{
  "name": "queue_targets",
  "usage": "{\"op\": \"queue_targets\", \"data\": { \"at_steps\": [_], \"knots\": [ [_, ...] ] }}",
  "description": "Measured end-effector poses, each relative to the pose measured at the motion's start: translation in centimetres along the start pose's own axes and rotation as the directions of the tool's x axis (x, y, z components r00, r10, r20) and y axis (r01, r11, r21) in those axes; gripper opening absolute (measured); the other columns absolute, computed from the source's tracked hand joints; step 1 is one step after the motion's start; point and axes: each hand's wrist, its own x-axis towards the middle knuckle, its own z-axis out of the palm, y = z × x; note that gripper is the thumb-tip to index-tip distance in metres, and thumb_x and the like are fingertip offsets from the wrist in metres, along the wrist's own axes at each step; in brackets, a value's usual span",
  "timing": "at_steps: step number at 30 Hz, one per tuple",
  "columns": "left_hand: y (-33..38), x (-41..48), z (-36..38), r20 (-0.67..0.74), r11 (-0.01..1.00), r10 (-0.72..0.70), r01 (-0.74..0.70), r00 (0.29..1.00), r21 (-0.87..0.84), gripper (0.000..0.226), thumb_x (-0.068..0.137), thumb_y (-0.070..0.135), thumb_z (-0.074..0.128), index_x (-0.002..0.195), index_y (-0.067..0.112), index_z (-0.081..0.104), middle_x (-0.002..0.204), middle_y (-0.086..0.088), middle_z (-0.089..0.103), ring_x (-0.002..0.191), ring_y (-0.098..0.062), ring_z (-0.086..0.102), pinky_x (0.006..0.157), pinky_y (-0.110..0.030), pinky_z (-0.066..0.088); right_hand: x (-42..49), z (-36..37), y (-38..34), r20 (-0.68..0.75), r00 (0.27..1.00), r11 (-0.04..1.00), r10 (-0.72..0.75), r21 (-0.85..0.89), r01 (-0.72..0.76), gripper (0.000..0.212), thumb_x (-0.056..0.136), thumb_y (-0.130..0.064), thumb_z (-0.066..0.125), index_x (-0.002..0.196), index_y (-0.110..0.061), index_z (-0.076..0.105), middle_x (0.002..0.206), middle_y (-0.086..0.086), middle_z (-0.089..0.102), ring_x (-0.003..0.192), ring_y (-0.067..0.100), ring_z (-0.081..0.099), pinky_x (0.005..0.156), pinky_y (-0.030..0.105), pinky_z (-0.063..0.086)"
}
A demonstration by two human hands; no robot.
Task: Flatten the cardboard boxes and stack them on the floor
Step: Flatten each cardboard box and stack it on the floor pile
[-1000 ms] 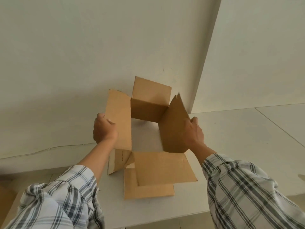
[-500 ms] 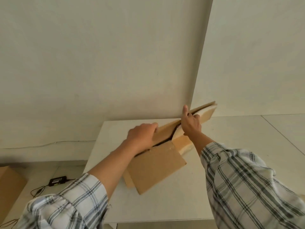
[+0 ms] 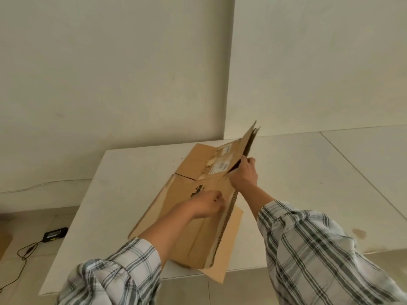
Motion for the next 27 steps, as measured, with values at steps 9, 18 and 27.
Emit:
{"op": "queue_targets", "data": {
  "at_steps": [9, 18, 27],
  "knots": [
    [-4.4, 1.8, -0.1, -0.361, 0.99, -0.089, 0.122, 0.928, 0.07, 0.059, 0.099, 0.056, 0.034, 0.152, 0.044, 0.01, 0.163, -0.004, 0.011, 0.143, -0.038, 0.026, 0.111, -0.052, 0.032, 1.2, 0.8, -1.0, -0.009, 0.987, 0.89, -0.158, 0.433, 0.147, 0.065, 0.092, 0.004, 0.047, 0.152, -0.017, 0.033, 0.144, 0.002, 0.039, 0.131, 0.019, 0.044, 0.112, 0.031, 0.038],
    [-6.1, 6.4, 1.4, -0.19, 0.948, -0.162, 0.207, 0.968, 0.244, 0.069, 0.099, 0.053, 0.039, 0.155, 0.042, 0.001, 0.165, -0.002, -0.008, 0.148, -0.039, 0.007, 0.115, -0.055, 0.02, 5.0, 1.0, 4.0, 0.021, 0.999, 0.999, -0.038, 0.01, 0.037, 0.088, 0.086, 0.005, 0.051, 0.157, -0.023, 0.009, 0.145, 0.005, 0.039, 0.113, 0.031, 0.057, 0.089, 0.042, 0.048],
    [-8.3, 13.9, 2.4, -0.07, 0.933, -0.173, 0.186, 0.983, 0.309, 0.074, 0.098, 0.052, 0.045, 0.155, 0.041, -0.001, 0.163, -0.002, -0.018, 0.149, -0.038, -0.008, 0.118, -0.057, 0.006, 9.9, 4.3, 9.1, 0.138, 0.985, 0.904, 0.108, -0.425, -0.04, 0.072, 0.093, -0.005, 0.048, 0.154, -0.025, 0.015, 0.163, 0.012, 0.003, 0.128, 0.041, 0.043, 0.094, 0.048, 0.045]
  ]
}}
